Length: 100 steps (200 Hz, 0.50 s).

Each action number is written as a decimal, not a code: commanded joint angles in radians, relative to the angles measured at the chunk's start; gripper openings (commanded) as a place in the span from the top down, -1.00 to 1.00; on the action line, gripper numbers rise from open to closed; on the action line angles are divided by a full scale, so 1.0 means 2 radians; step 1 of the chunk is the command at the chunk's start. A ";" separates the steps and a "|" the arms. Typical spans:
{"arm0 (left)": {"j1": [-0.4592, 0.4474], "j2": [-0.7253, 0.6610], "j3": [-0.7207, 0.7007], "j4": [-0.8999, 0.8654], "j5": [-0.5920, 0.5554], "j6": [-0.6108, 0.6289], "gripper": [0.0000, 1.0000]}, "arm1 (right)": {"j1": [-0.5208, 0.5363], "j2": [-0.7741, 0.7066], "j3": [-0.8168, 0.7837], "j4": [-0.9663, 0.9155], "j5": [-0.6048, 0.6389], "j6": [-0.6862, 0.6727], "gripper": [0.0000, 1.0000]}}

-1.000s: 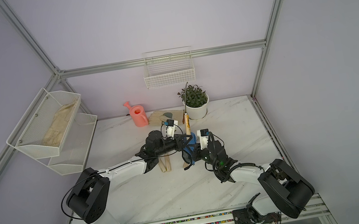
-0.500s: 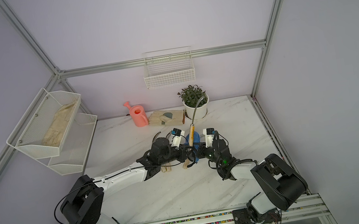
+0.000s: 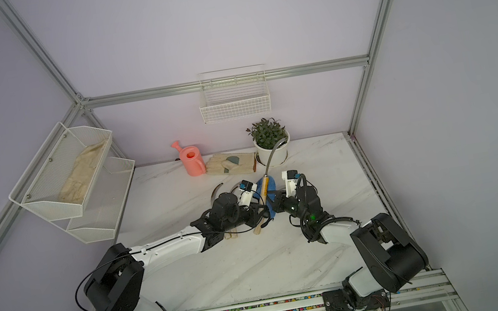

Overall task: Wipe small sickles with rags
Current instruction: Wipe the small sickle.

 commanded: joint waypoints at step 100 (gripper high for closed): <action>-0.002 -0.007 0.000 -0.001 0.000 0.010 1.00 | 0.051 0.050 -0.050 0.107 -0.011 -0.008 1.00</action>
